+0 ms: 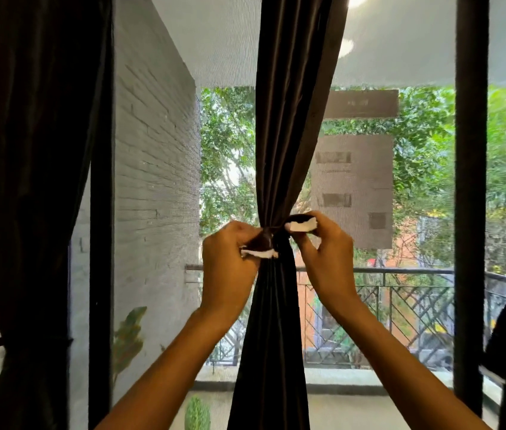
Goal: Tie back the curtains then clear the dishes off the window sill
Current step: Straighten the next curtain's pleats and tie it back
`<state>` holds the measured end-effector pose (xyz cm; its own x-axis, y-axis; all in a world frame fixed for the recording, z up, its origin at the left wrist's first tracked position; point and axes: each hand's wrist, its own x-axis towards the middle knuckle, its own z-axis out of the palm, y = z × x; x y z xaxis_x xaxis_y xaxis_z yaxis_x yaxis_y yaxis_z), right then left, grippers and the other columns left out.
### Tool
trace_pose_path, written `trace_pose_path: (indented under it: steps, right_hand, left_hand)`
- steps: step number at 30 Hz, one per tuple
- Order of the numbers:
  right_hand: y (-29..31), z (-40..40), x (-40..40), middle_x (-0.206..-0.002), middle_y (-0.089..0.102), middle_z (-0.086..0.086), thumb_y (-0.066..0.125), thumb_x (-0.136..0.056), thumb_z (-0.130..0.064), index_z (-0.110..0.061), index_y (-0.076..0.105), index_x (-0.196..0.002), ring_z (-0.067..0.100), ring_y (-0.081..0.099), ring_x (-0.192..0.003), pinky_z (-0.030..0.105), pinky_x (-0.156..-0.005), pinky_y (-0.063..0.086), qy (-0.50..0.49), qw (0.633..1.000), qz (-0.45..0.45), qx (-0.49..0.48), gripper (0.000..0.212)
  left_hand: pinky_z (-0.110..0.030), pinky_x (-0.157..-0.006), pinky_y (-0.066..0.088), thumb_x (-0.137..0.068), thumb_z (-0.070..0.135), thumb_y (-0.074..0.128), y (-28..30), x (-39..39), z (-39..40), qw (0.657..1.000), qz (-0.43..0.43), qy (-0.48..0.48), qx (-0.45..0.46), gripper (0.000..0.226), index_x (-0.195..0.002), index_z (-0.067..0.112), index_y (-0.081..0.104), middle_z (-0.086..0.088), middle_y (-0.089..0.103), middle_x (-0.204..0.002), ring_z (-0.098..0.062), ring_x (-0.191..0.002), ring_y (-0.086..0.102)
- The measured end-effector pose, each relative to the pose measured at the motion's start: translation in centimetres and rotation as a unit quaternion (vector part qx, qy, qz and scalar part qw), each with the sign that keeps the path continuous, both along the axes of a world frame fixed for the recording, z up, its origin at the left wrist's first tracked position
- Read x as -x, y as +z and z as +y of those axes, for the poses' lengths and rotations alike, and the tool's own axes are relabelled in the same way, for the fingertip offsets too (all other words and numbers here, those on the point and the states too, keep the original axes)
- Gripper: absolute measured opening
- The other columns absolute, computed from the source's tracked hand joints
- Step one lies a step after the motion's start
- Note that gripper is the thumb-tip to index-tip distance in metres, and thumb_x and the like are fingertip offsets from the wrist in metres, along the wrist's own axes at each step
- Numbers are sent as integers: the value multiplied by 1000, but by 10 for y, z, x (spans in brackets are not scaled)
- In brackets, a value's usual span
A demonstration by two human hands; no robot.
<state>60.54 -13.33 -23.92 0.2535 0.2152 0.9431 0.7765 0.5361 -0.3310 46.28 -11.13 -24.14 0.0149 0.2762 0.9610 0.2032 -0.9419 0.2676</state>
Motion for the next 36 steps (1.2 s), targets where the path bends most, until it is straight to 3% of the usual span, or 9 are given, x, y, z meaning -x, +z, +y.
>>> trace_pose_path:
  steps: [4,6,11,13,16,19,23,28,36]
  right_hand:
    - [7,-5,2,-78,68,-10,76,-79,-23,-11,64,-88,-1,65,-74,26,-69,54,28,998,54,-26,19]
    - [8,-6,4,-70,61,-12,78,-75,-25,-13,54,-82,-4,63,-69,17,-64,49,23,996,80,-38,28]
    - [-1,-8,7,-86,55,-26,64,-87,-28,-27,65,-96,13,59,-89,37,-89,41,-55,995,-64,-50,9]
    - [-6,-11,2,-91,57,-17,57,-87,-27,-19,67,-109,15,51,-97,33,-92,31,-81,987,-131,-48,26]
    - [-11,-10,-6,-92,60,-3,68,-79,-21,-13,63,-120,18,47,-102,46,-104,26,-138,966,-215,-46,42]
    - [-9,-9,-6,-89,60,2,77,-74,-14,-14,69,-111,24,50,-99,50,-104,28,-175,959,-213,-70,38]
    - [-6,-19,0,-109,65,6,57,-85,-29,-20,74,-94,30,52,-111,58,-108,23,-213,949,-201,-114,21]
    - [-3,-22,-1,-90,70,-4,55,-86,-24,-16,65,-93,25,60,-107,53,-114,14,-218,944,-229,-89,15]
    - [-6,-26,-8,-108,42,-5,51,-78,-25,-14,37,-111,21,60,-102,52,-115,1,-147,958,-246,-16,38]
  left_hand:
    - [-34,-69,58,-72,2,76,-4,-7,0,994,41,82,-61,29,-100,8,74,-2,70,-95,-18,-84,66]
    - [-32,-64,56,-72,10,80,-2,-9,-2,992,33,101,-68,25,-97,10,75,0,69,-93,-17,-82,66]
    - [-24,-58,49,-72,7,79,1,-8,-1,987,51,130,-84,21,-90,13,71,3,65,-89,-16,-77,63]
    - [-18,-60,44,-70,7,80,0,-2,2,984,58,138,-94,23,-90,13,70,3,65,-91,-14,-82,60]
    - [-18,-60,44,-72,6,78,4,4,3,974,73,150,-154,16,-85,8,69,-2,64,-98,-14,-92,55]
    - [-24,-62,49,-82,5,64,9,7,3,945,118,169,-255,5,-79,2,65,-9,66,-111,-20,-104,55]
    - [-32,-83,53,-90,3,55,15,10,11,904,187,188,-336,12,-87,1,67,-13,66,-116,-27,-110,60]
    - [-34,-85,53,-86,10,55,15,7,16,928,173,163,-287,25,-105,0,68,-9,69,-110,-25,-109,61]
    - [-24,-90,36,-80,12,65,10,2,16,965,109,129,-201,37,-117,10,66,0,69,-101,-20,-110,57]
